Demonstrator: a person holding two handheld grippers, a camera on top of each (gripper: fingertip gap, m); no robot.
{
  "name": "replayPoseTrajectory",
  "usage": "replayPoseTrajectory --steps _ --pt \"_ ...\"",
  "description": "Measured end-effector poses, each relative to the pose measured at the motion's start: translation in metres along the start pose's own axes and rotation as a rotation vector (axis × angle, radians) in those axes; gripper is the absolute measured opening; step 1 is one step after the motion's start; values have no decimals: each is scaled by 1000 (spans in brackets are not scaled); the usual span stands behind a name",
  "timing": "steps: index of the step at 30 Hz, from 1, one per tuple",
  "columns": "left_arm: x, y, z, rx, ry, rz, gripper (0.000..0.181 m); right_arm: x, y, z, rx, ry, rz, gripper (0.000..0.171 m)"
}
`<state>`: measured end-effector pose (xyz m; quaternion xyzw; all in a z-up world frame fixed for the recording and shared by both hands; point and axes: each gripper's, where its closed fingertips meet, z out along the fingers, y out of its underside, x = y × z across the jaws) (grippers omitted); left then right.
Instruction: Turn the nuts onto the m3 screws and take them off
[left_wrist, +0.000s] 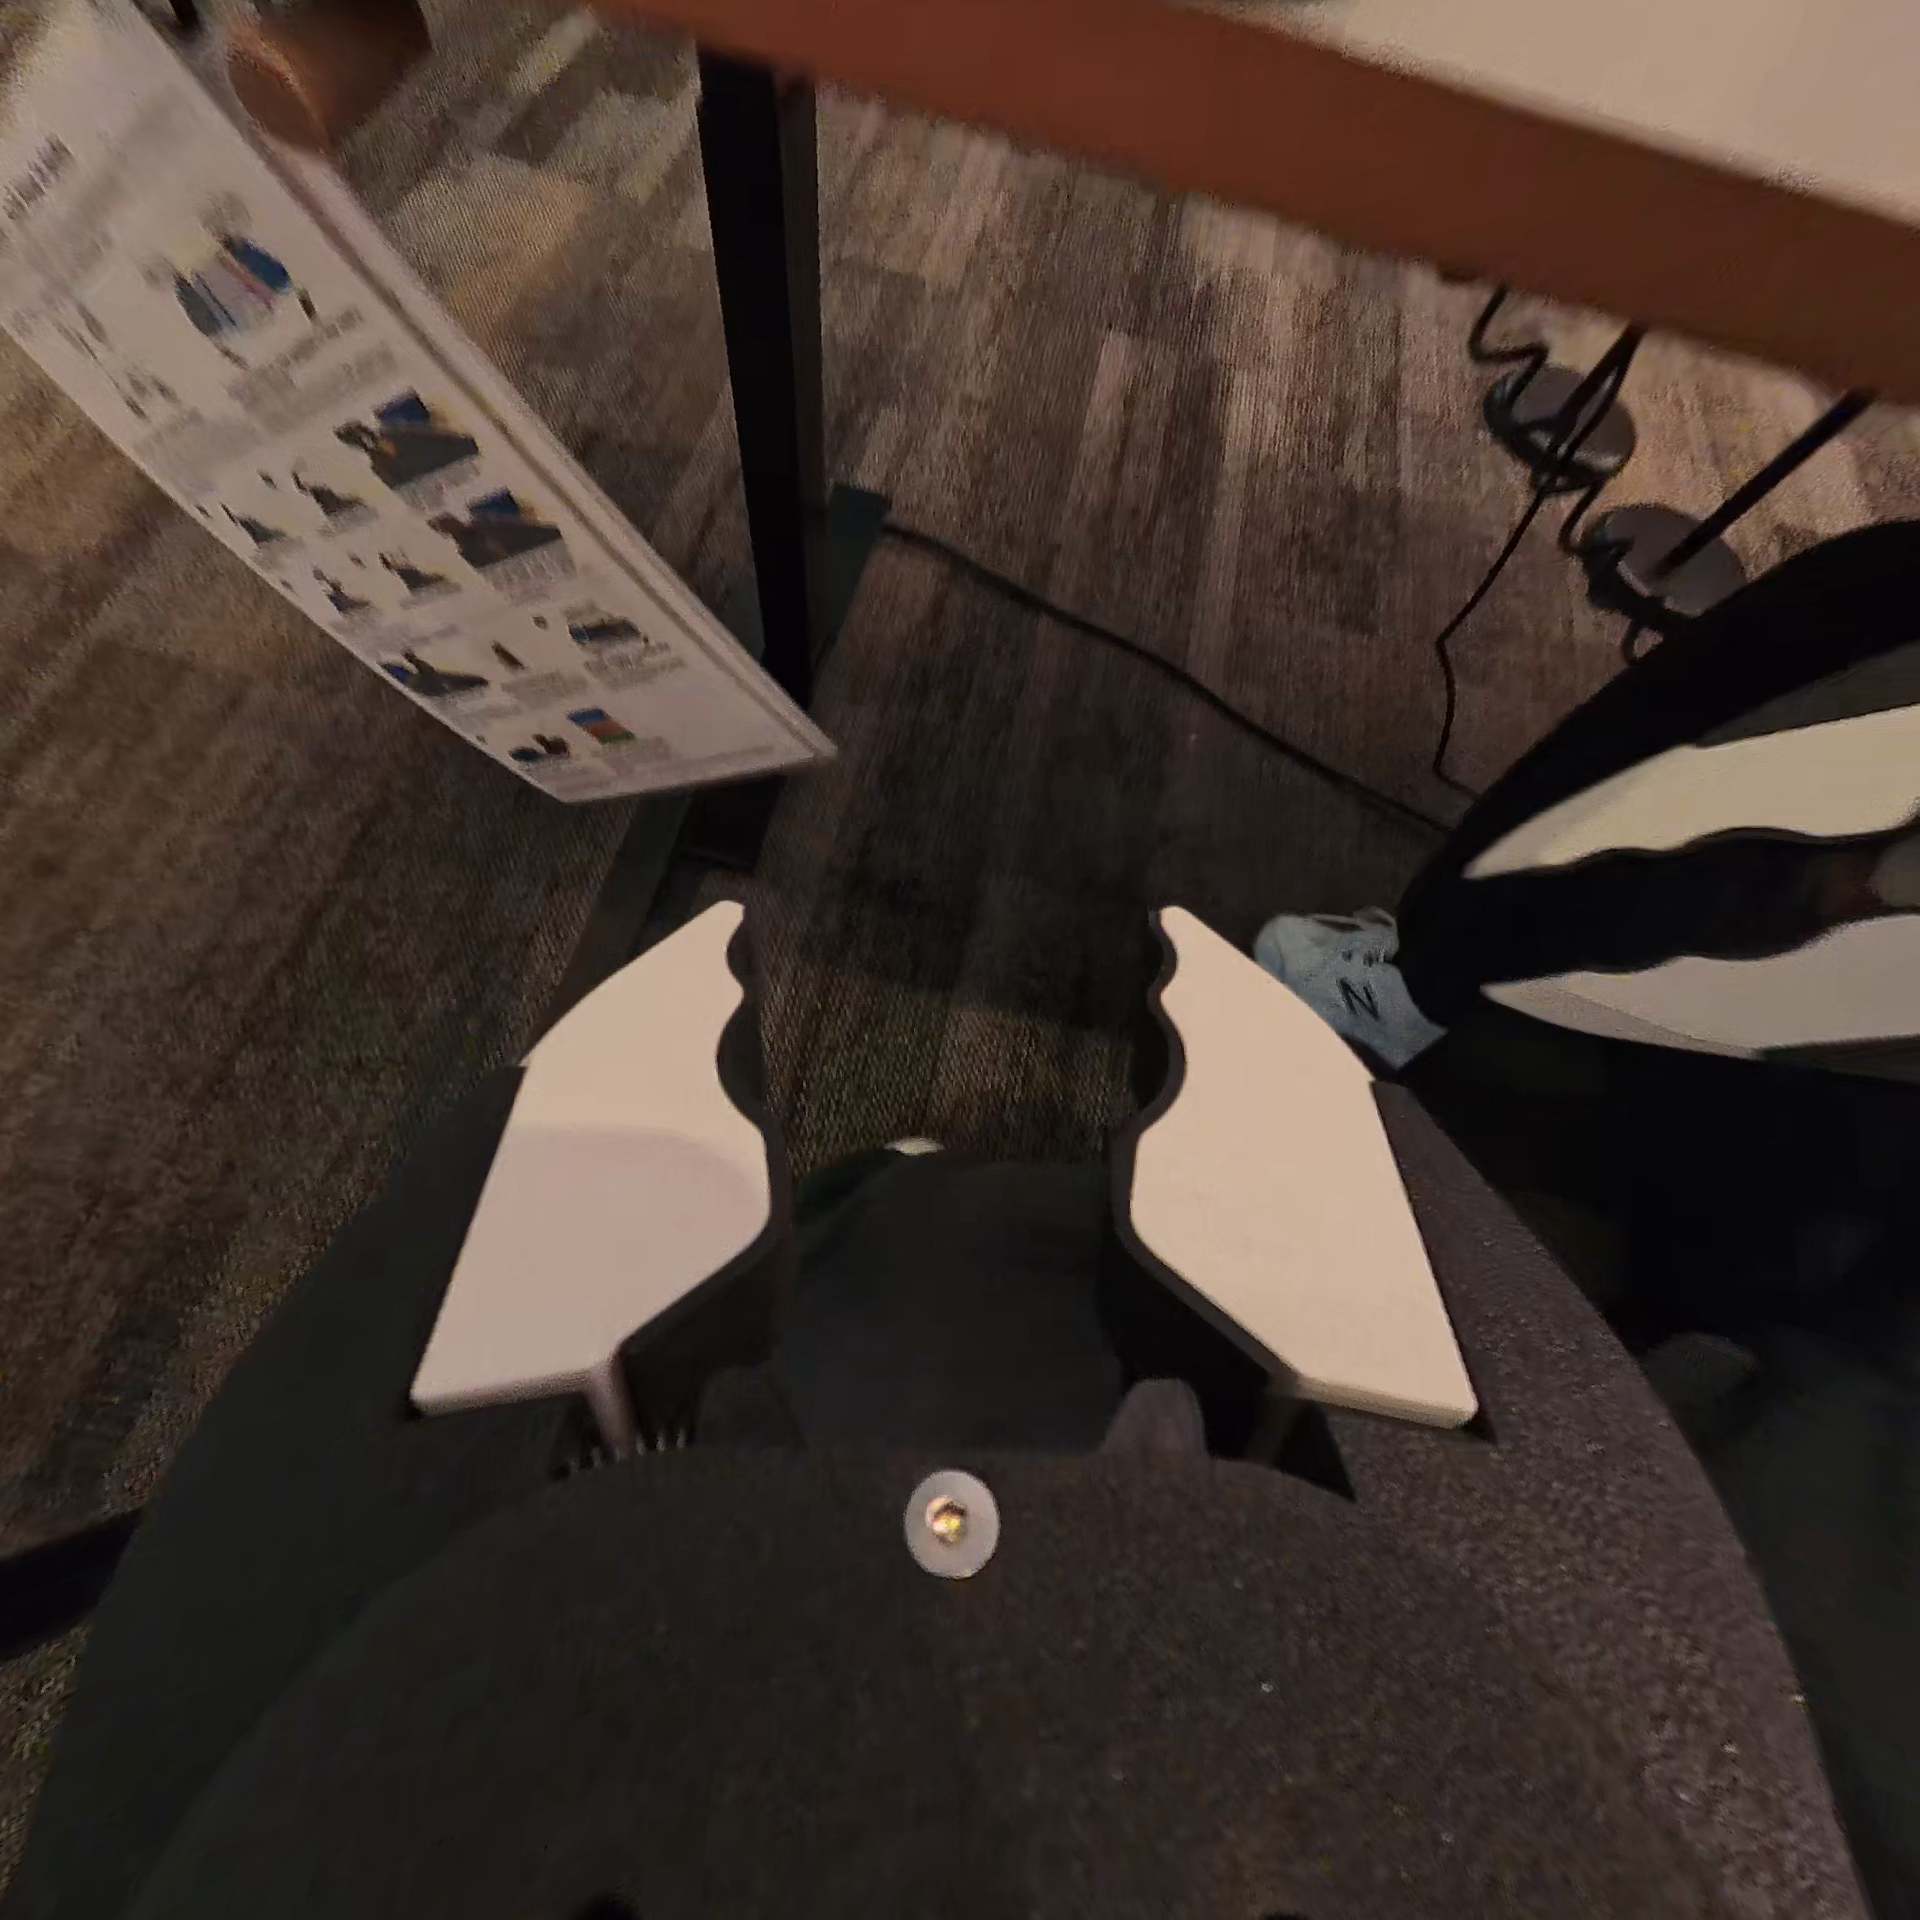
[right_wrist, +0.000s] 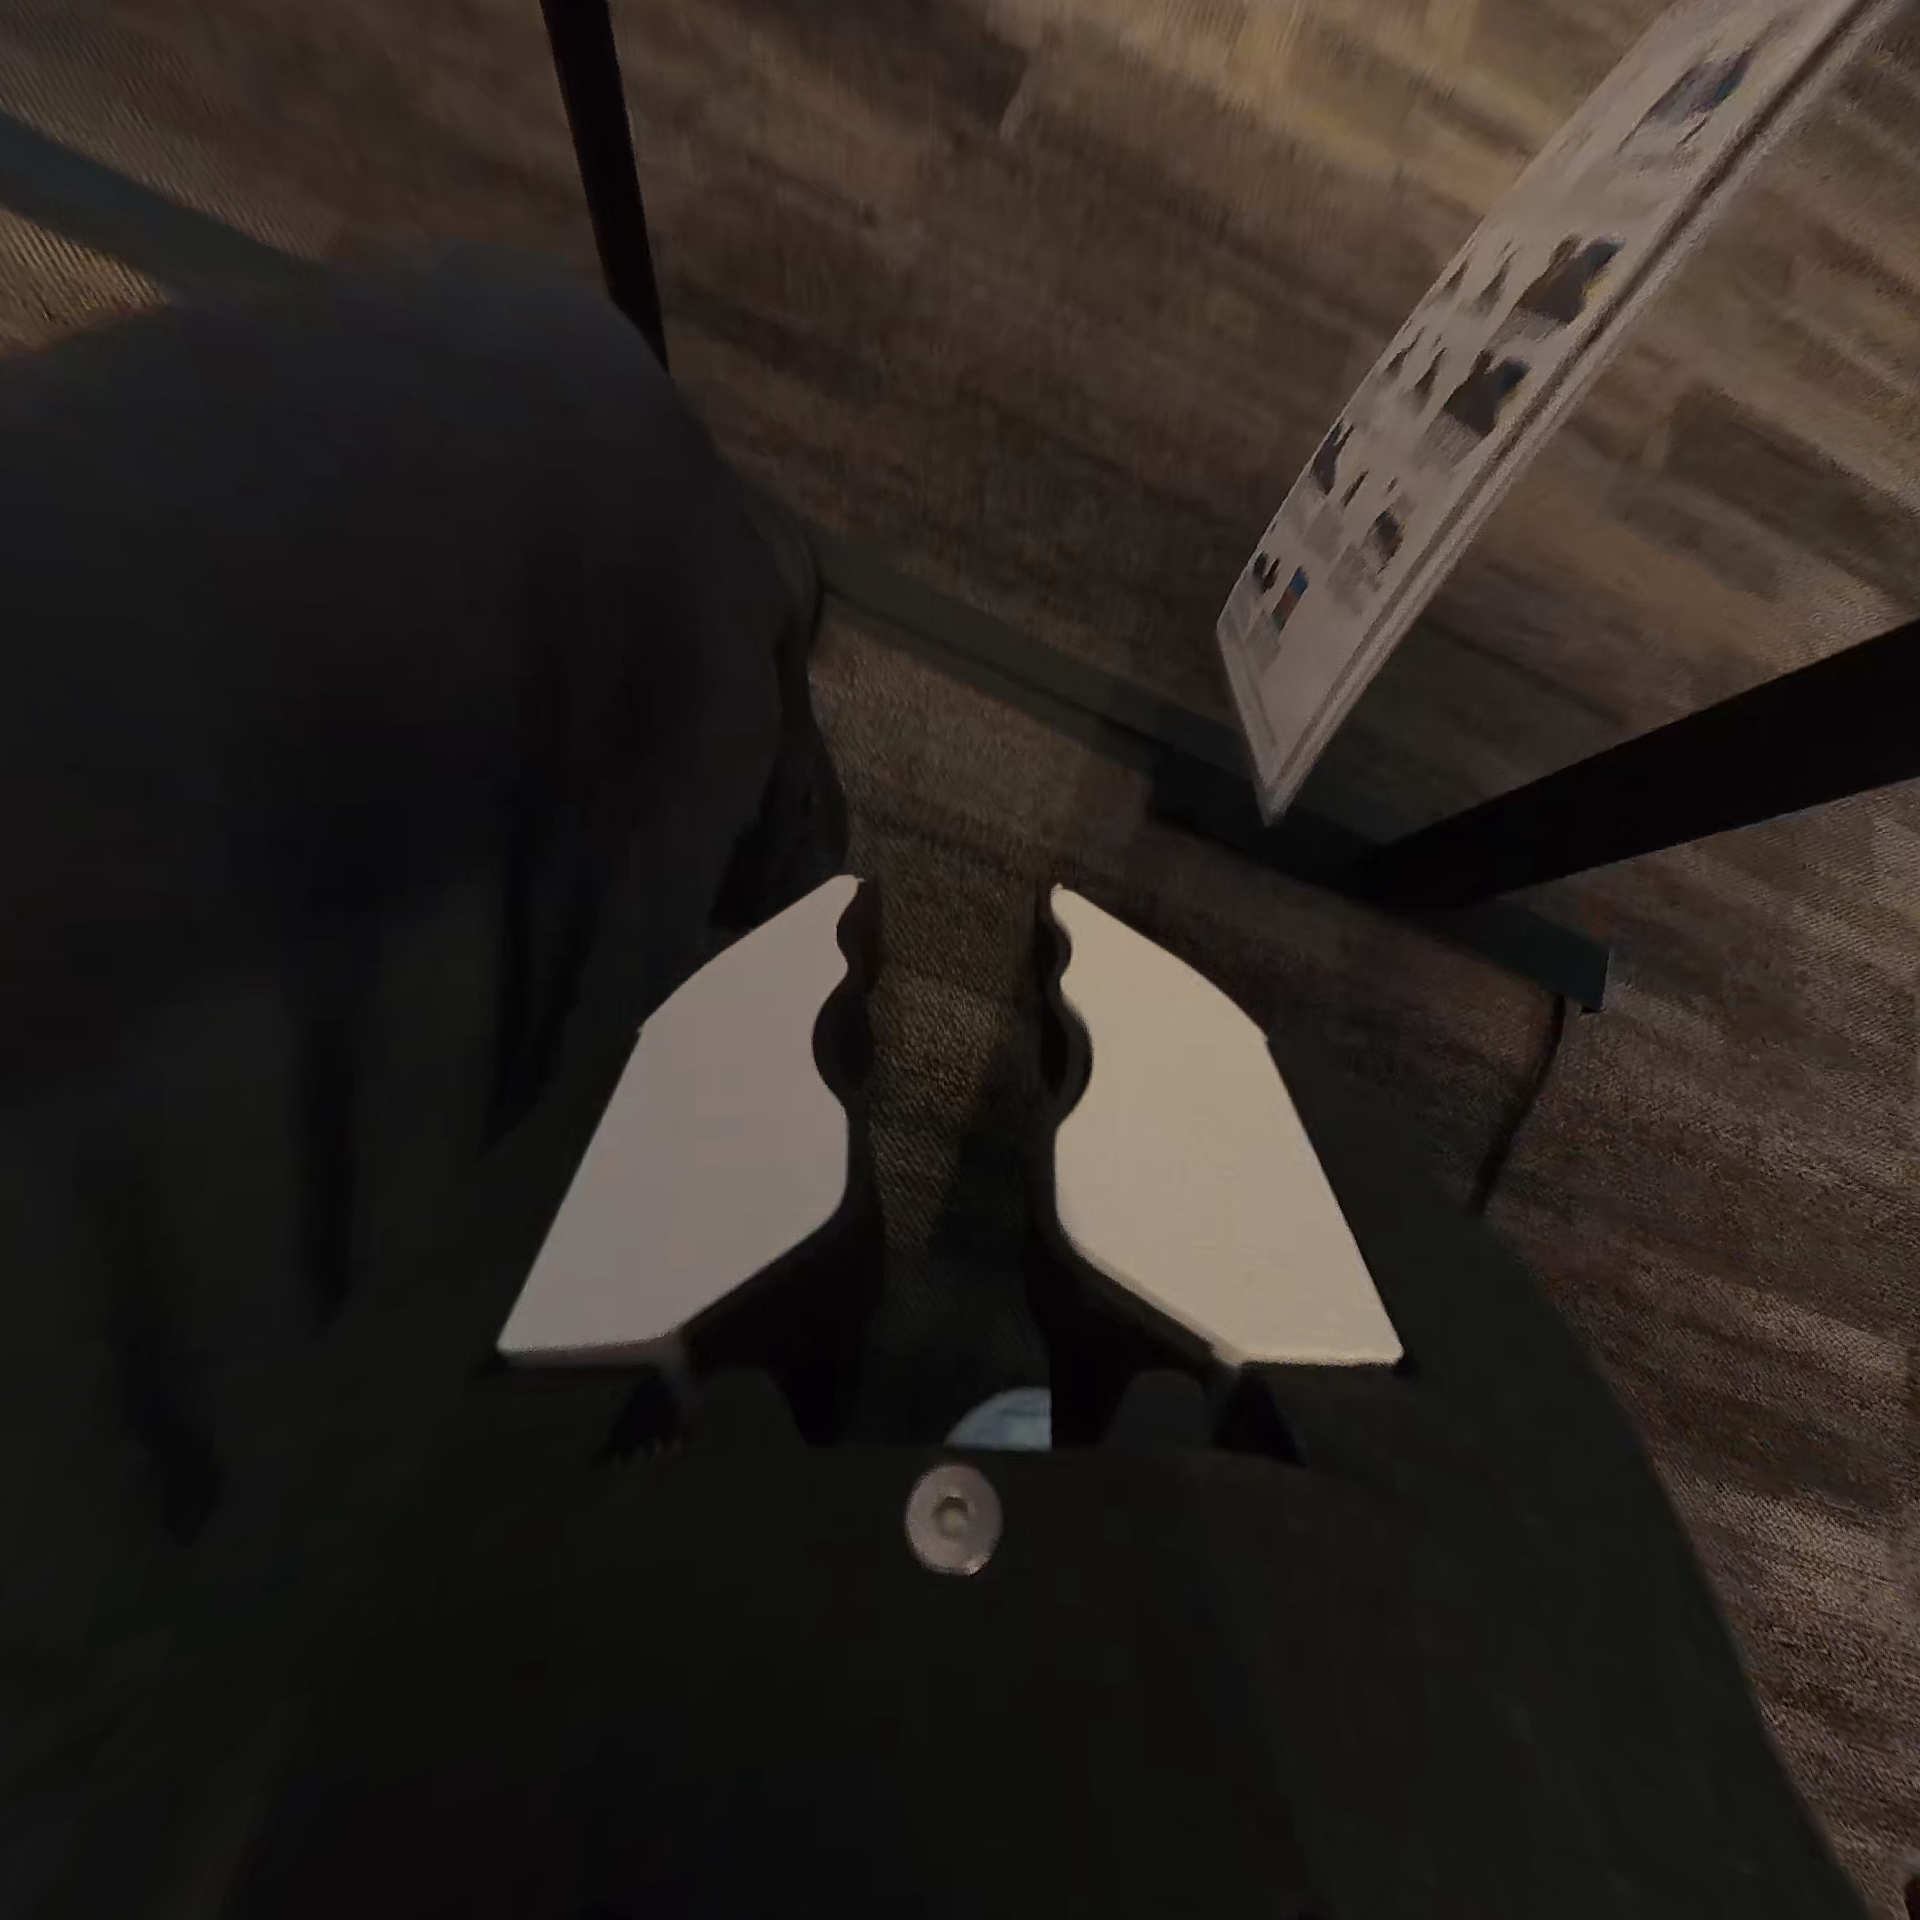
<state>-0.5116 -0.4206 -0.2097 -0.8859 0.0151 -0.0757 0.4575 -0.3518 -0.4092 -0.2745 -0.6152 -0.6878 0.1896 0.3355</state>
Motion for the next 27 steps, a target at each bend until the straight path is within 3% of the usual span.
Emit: replayPoseTrajectory --steps 6,13,17,20,23,27 --pt "-38 51 48 -78 -24 4 71 15 58 110 -208 -41 -67 28" --pt "-108 49 105 45 -143 15 71 62 123 204 -394 -32 39 28" --pt "-153 49 116 53 -309 -46 72 97 159 237 -462 47 221 30" --pt "-149 57 130 65 -278 -149 72 119 190 255 -480 108 389 33" --pt "-156 68 137 -11 -356 -119 79 131 225 271 -487 164 565 34" --pt "-167 59 133 64 -386 -247 77 138 273 290 -472 232 819 34"
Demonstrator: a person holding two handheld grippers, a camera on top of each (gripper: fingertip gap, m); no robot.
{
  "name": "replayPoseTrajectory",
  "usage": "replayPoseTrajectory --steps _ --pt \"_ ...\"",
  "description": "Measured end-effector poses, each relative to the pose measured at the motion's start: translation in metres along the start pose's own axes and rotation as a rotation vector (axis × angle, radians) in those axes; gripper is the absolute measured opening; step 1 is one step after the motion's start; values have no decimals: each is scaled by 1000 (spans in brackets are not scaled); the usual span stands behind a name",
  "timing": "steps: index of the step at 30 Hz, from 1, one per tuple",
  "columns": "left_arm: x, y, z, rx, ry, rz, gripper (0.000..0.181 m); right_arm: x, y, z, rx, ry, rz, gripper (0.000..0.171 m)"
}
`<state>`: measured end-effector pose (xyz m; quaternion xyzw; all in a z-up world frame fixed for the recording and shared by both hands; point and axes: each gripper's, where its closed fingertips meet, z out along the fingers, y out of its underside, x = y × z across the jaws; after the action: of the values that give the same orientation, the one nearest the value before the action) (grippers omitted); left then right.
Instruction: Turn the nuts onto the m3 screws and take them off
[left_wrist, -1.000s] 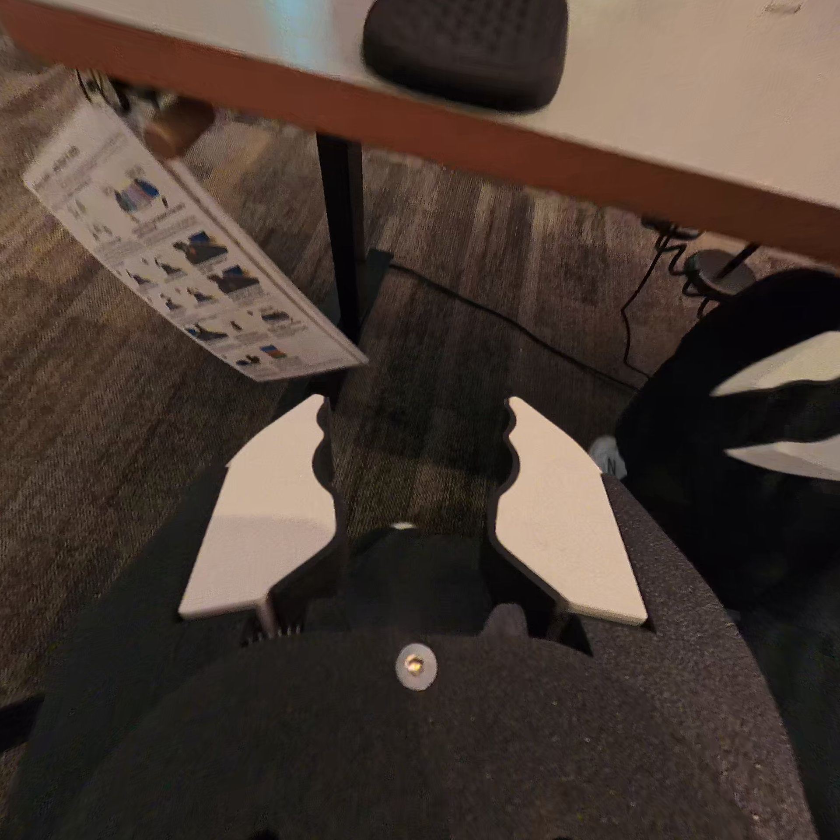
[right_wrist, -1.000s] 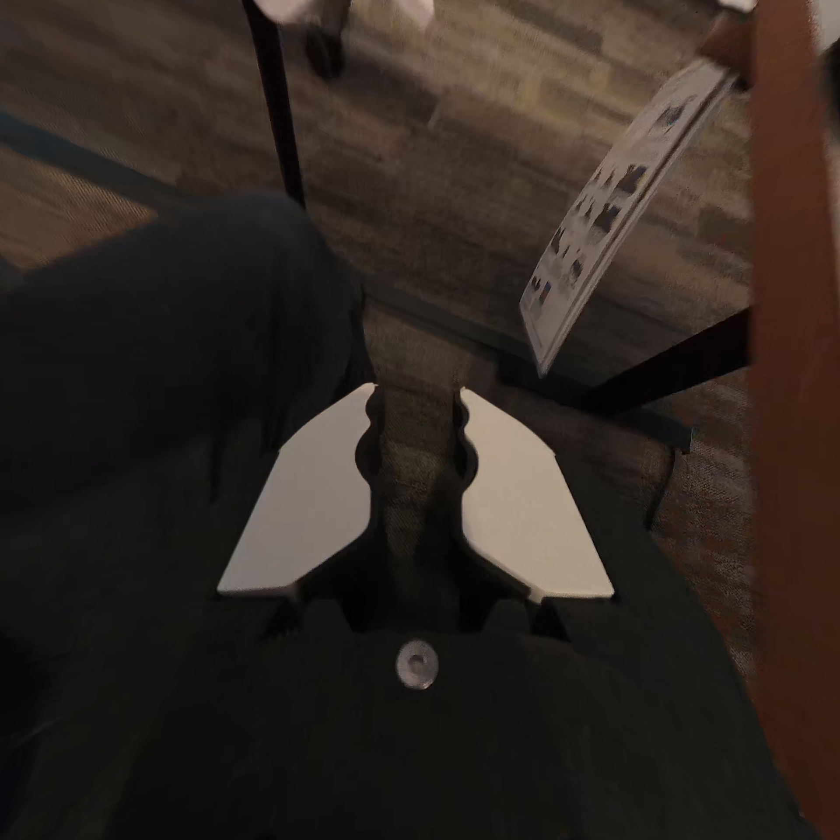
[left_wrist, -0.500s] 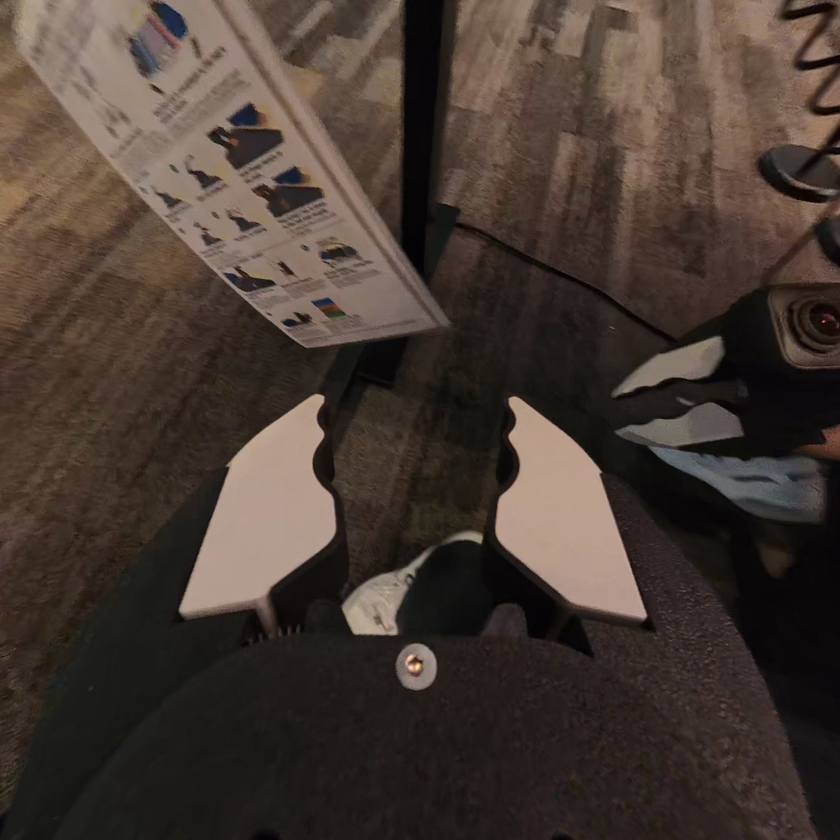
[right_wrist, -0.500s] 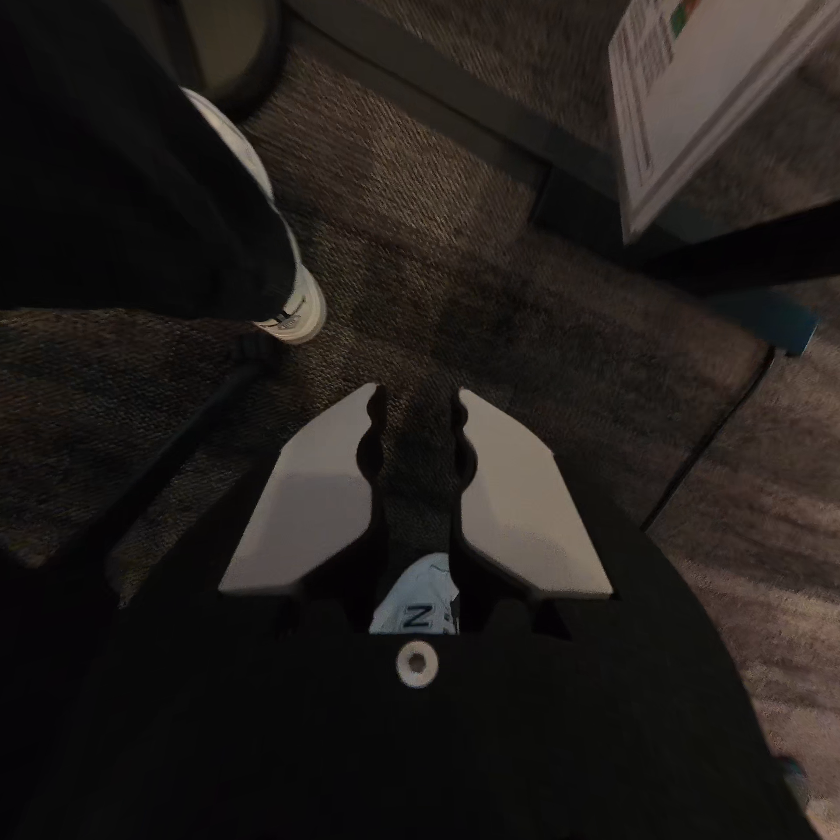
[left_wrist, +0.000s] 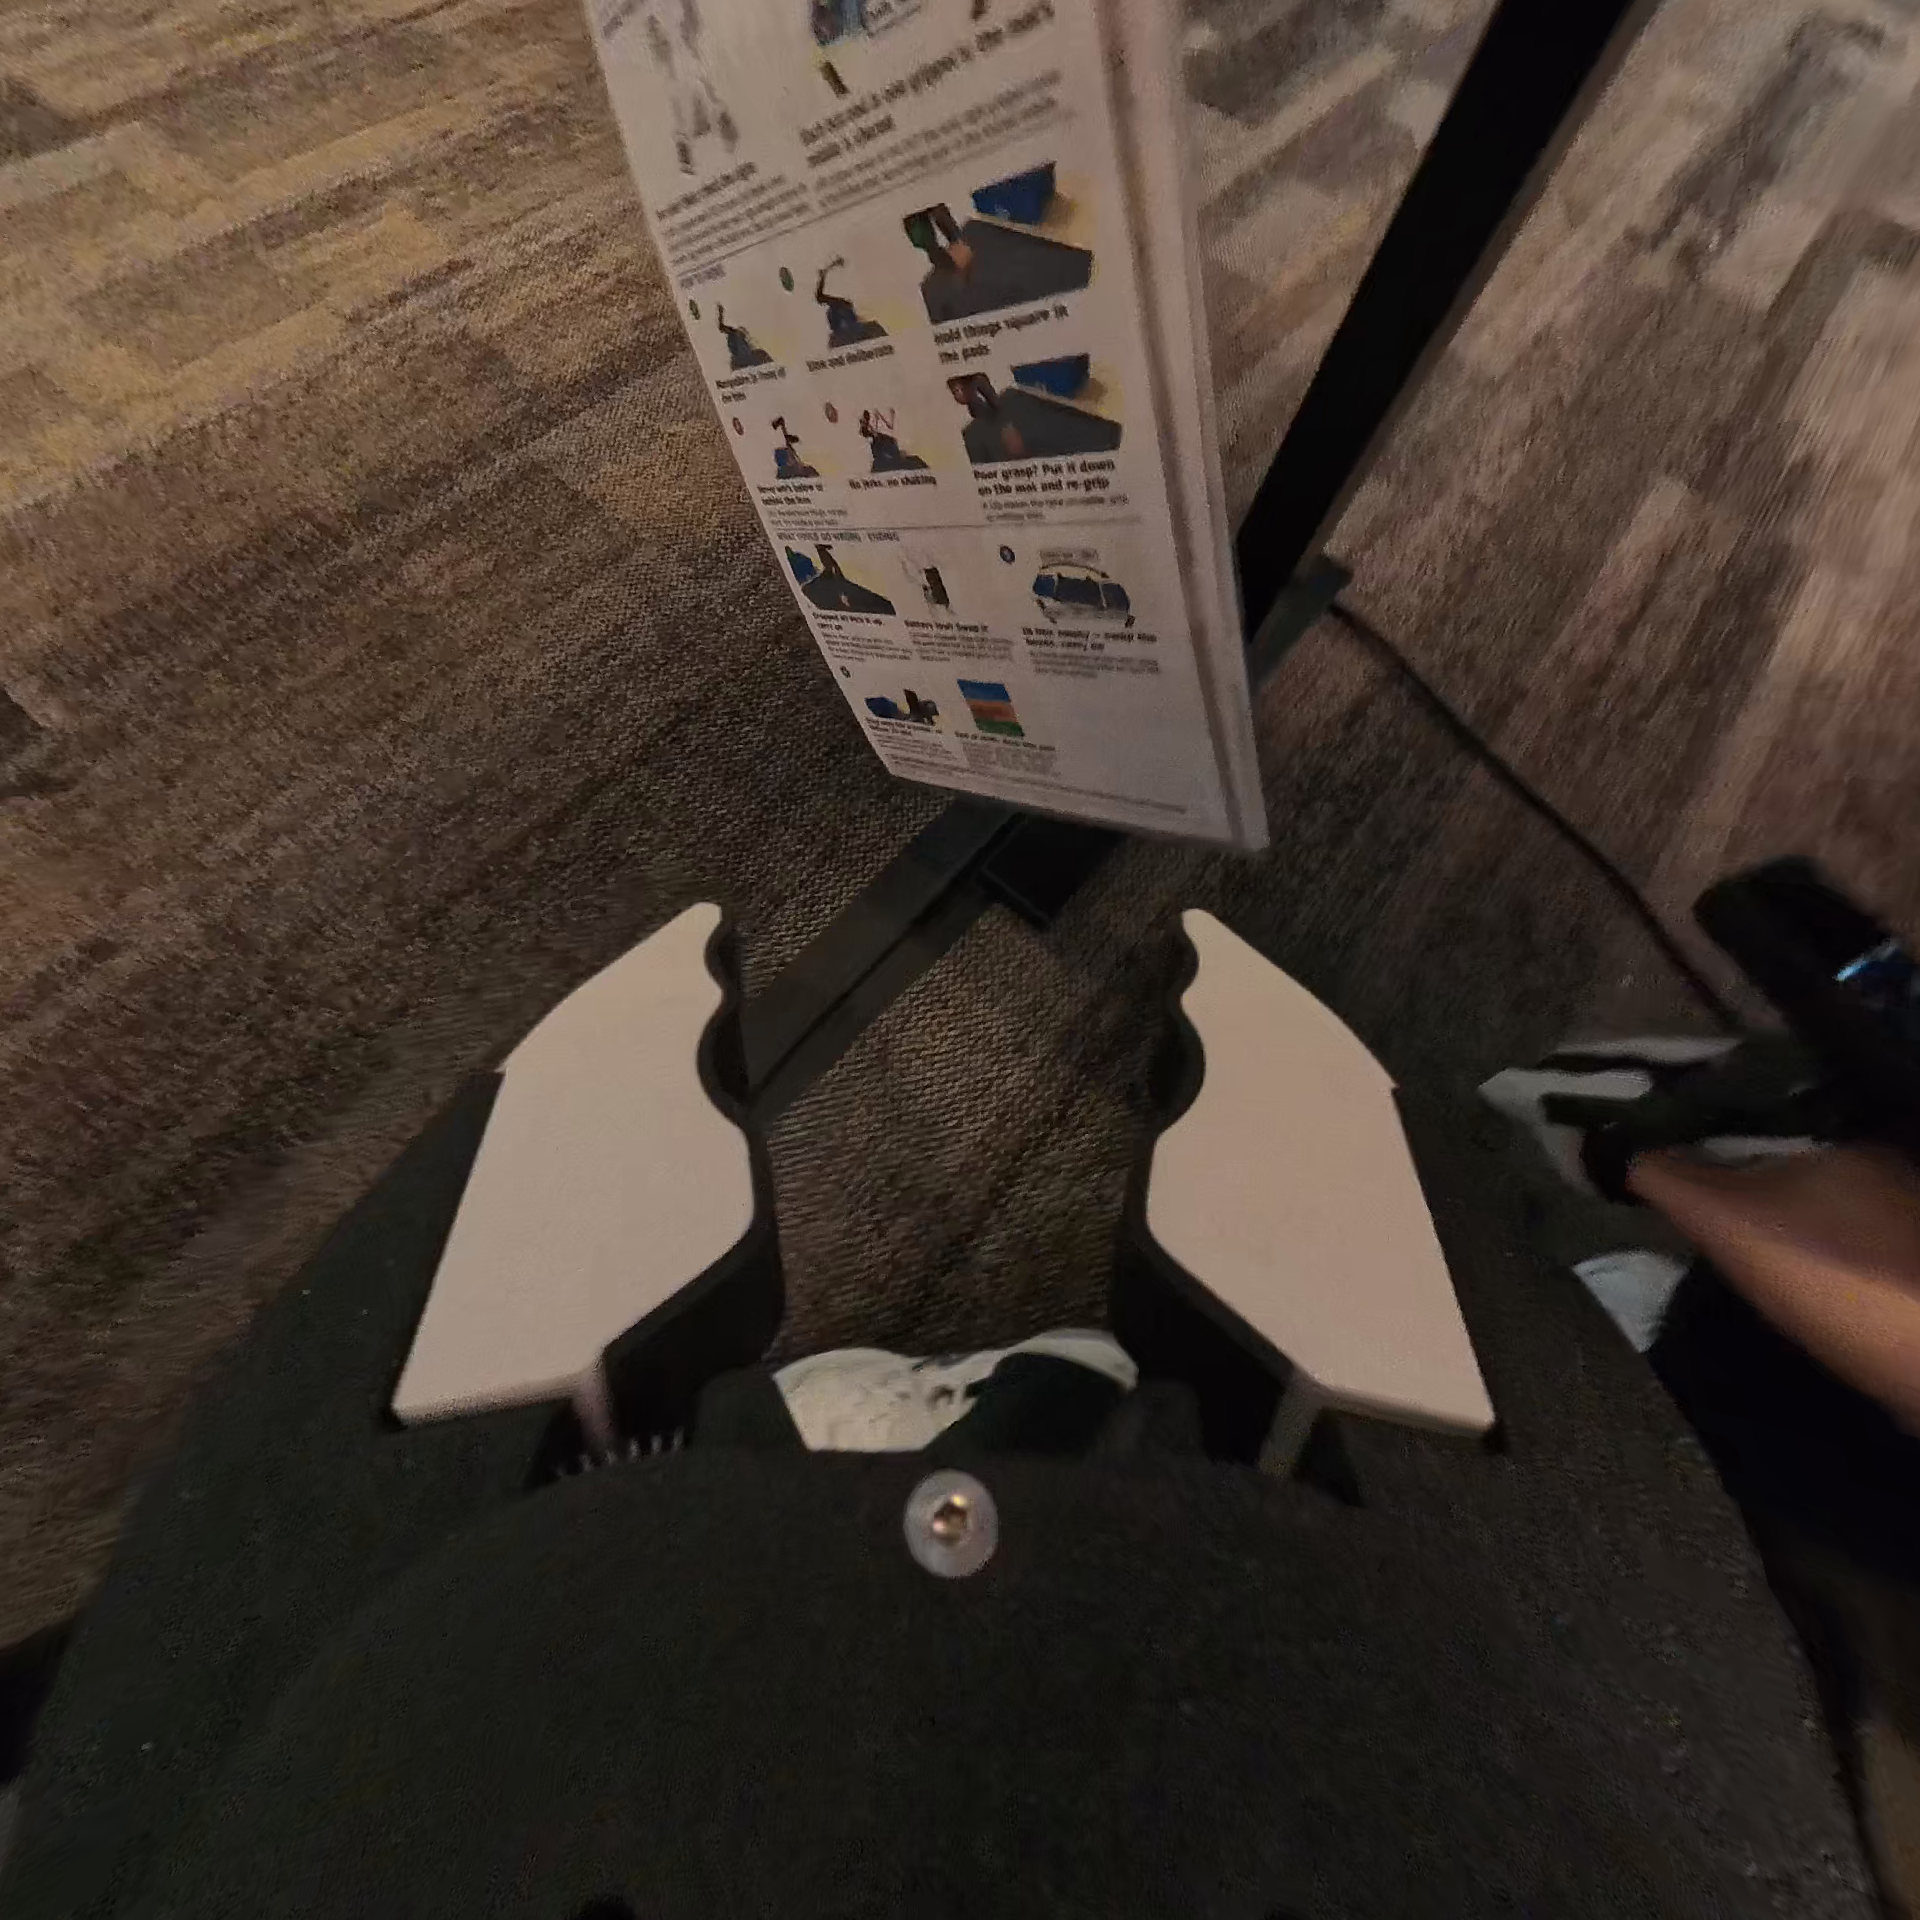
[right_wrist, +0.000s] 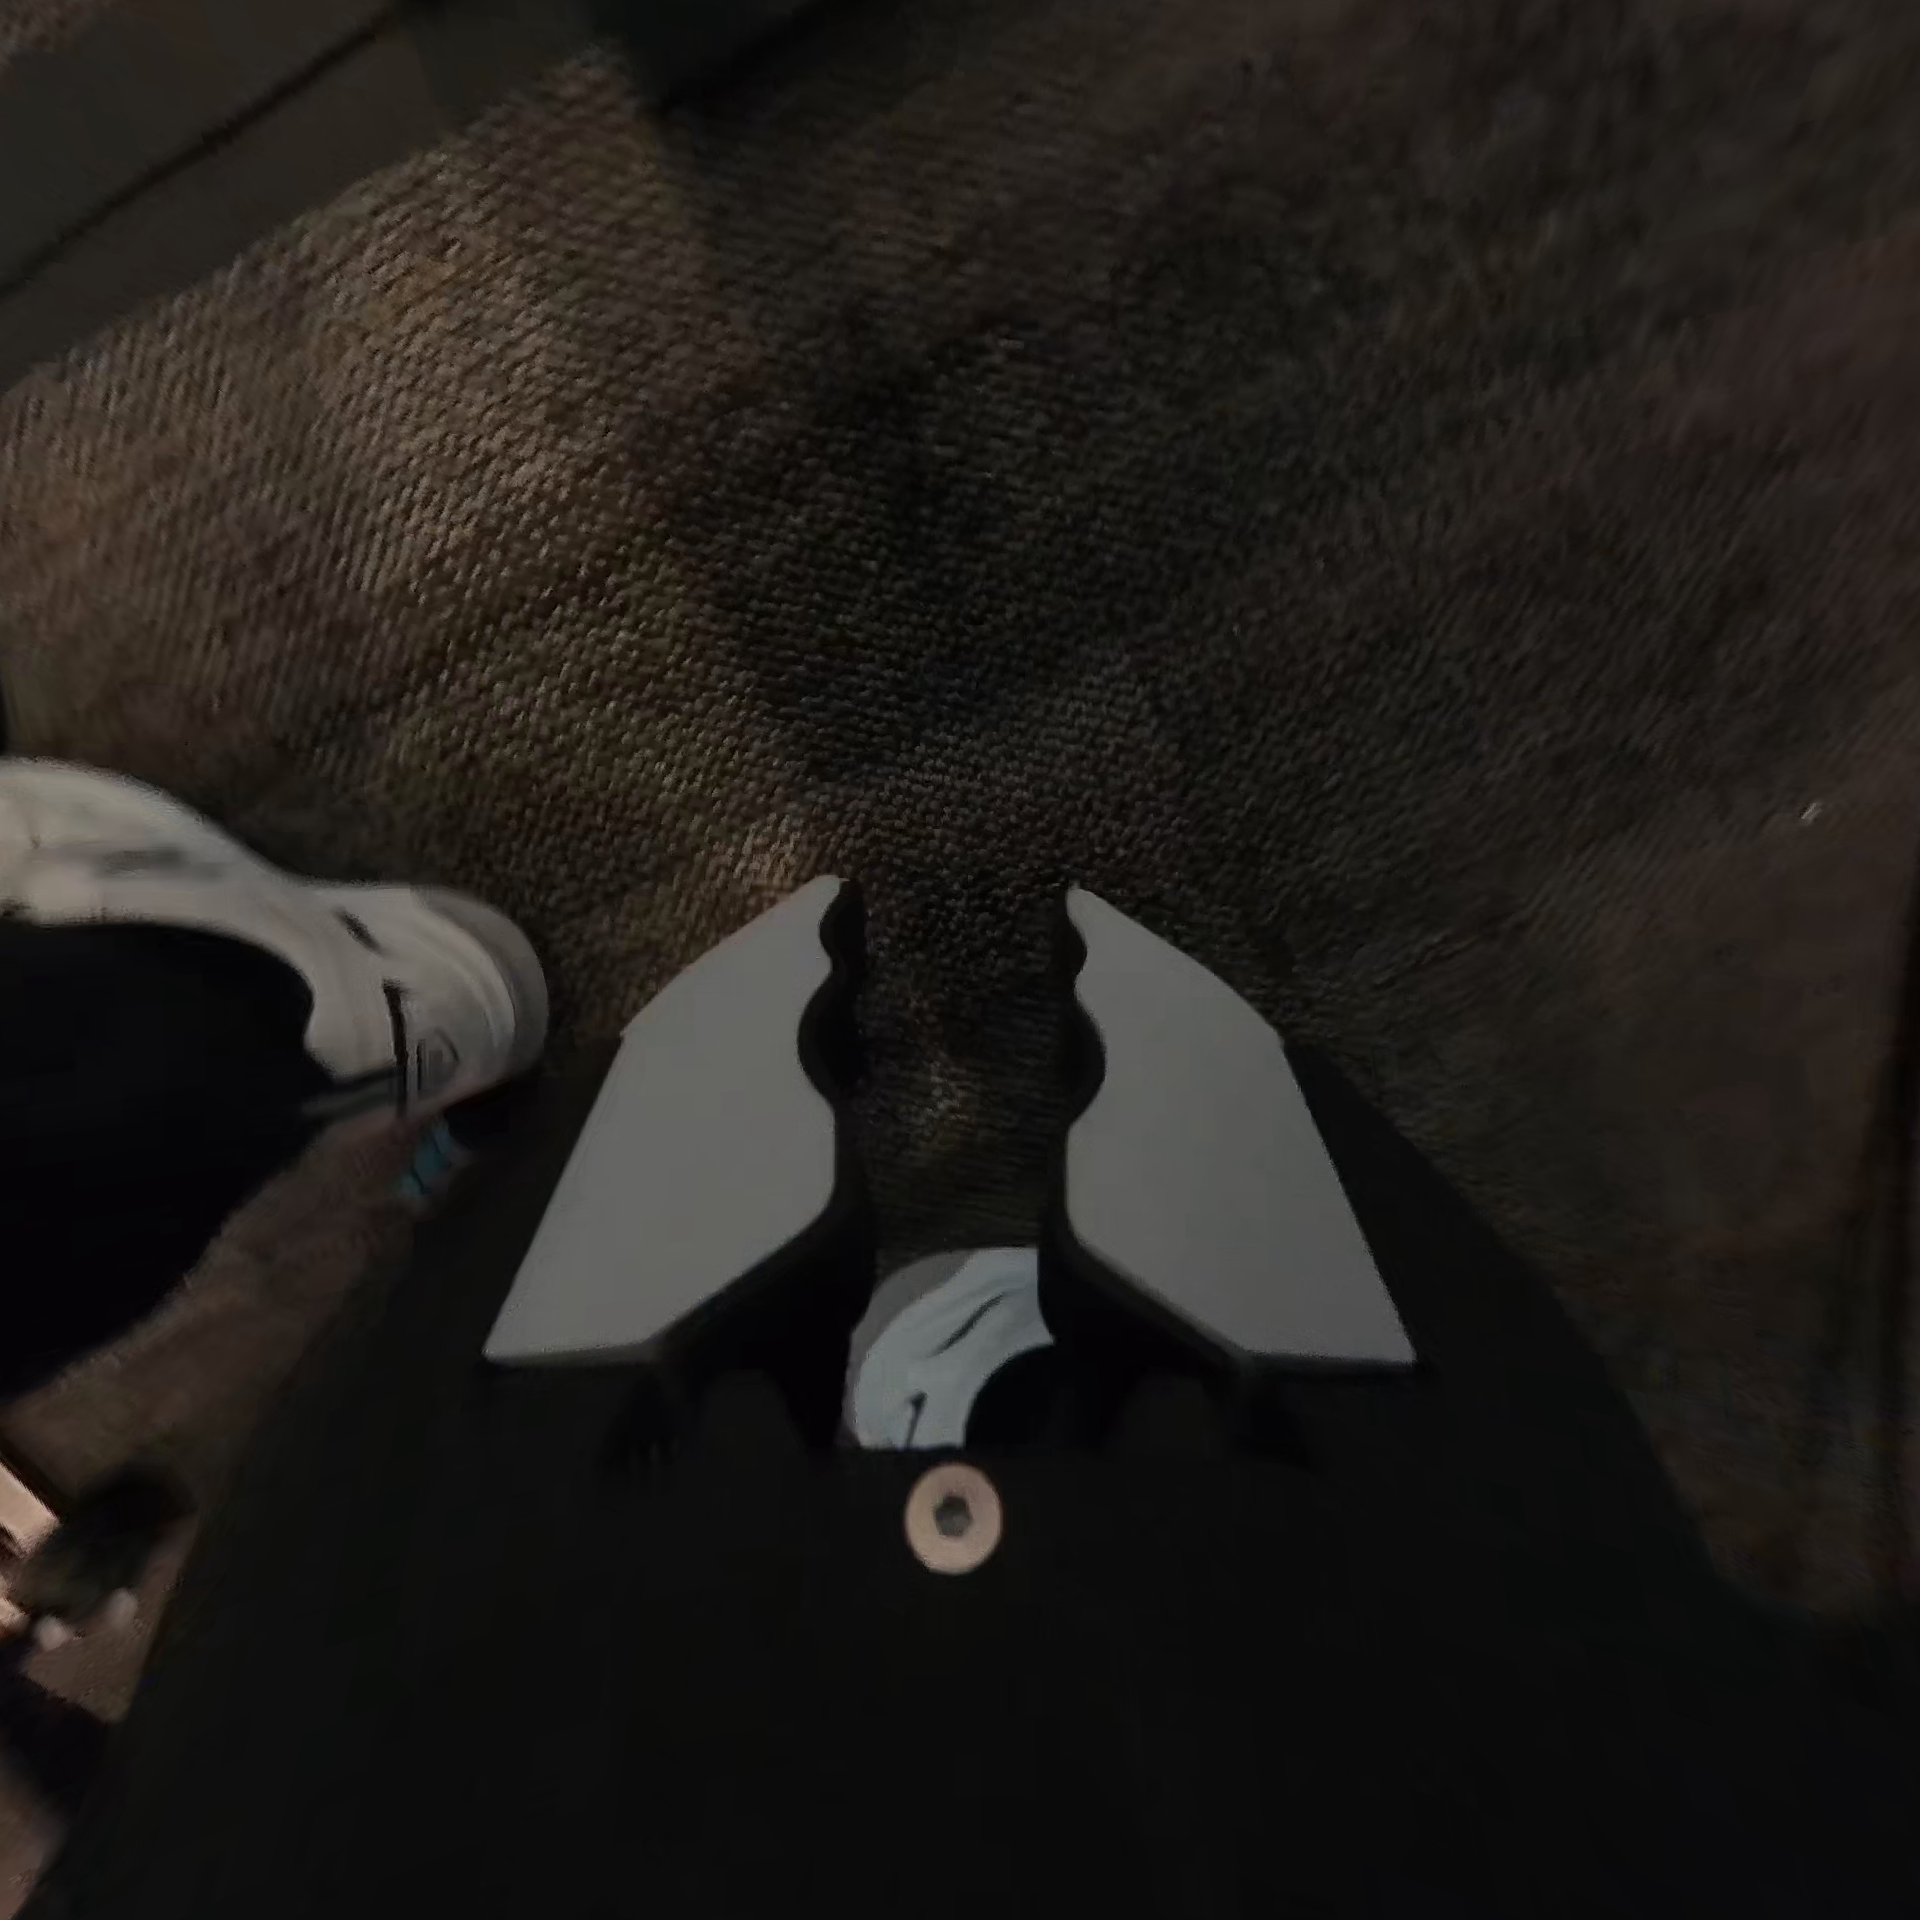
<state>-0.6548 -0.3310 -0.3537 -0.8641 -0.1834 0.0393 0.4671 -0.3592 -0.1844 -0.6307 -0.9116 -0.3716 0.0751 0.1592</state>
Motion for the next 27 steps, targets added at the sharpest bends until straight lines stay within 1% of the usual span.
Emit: replayPoseTrajectory --steps 2,3,7,10,12,15,20,22,24,27 --pt "-2 4 6 7 2 -70 77 20 6 19 20 10 142 31" --pt "-5 8 11 8 -10 -72 76 31 10 28 30 18 204 29" --pt "-21 41 33 -83 -36 29 76 84 21 57 73 84 441 26" --pt "-38 62 42 -139 -29 16 75 121 35 74 96 142 587 23" --pt "-55 66 44 -142 -46 -33 74 143 42 85 110 170 630 21" --pt "-75 70 48 -144 -72 -55 75 175 46 97 114 214 664 19" --pt "-71 70 50 -143 -54 -30 73 233 43 122 102 264 615 14" --pt "-67 69 52 -142 -28 -53 74 259 44 130 86 290 610 13" --pt "-66 68 54 -132 -16 -78 73 282 44 134 101 281 652 10" --pt "-66 67 56 -127 -9 -96 73 317 45 141 113 239 745 11"
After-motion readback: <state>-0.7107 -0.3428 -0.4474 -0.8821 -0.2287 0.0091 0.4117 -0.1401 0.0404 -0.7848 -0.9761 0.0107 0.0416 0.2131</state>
